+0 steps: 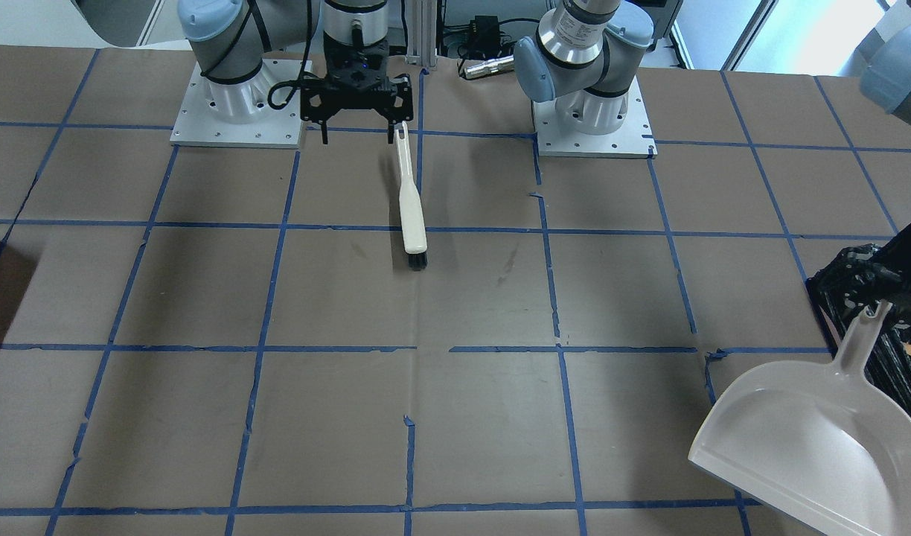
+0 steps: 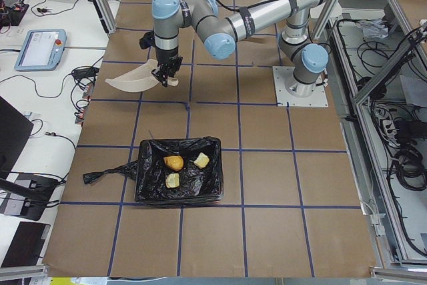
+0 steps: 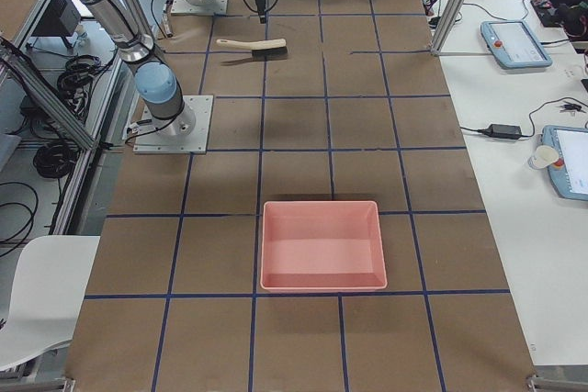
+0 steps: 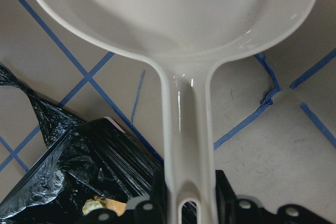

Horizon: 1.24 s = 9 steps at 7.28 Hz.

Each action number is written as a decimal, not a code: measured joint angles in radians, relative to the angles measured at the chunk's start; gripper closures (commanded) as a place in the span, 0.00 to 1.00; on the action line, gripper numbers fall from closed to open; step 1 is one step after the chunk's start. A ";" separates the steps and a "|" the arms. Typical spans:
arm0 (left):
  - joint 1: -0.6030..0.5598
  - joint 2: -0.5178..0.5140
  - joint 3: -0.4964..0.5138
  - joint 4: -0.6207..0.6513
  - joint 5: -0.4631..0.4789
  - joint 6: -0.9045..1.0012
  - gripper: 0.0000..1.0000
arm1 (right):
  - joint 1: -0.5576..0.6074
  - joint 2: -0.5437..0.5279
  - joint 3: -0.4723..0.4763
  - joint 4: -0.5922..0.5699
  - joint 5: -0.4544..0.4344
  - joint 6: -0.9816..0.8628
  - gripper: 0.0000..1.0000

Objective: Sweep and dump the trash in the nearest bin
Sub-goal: 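Raise the empty dustpan with the left gripper while the right lowers the brush, then place the dustpan back on the table with the left gripper while the right rises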

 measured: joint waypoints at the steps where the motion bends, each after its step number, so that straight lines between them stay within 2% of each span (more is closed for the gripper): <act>1: -0.039 0.010 -0.022 -0.002 -0.002 -0.076 0.96 | -0.086 -0.040 -0.005 0.008 0.012 -0.077 0.00; 3: -0.104 0.040 -0.088 0.001 -0.050 -0.233 0.96 | -0.232 -0.067 -0.058 0.049 0.032 -0.190 0.00; 5: -0.157 0.074 -0.151 0.003 -0.092 -0.391 0.96 | -0.377 -0.067 -0.165 0.162 0.062 -0.274 0.00; 7: -0.250 0.093 -0.200 0.011 -0.106 -0.574 0.96 | -0.434 -0.027 -0.236 0.210 0.069 -0.301 0.00; 9: -0.356 0.093 -0.227 0.018 -0.109 -0.706 0.96 | -0.439 0.065 -0.318 0.244 0.061 -0.302 0.00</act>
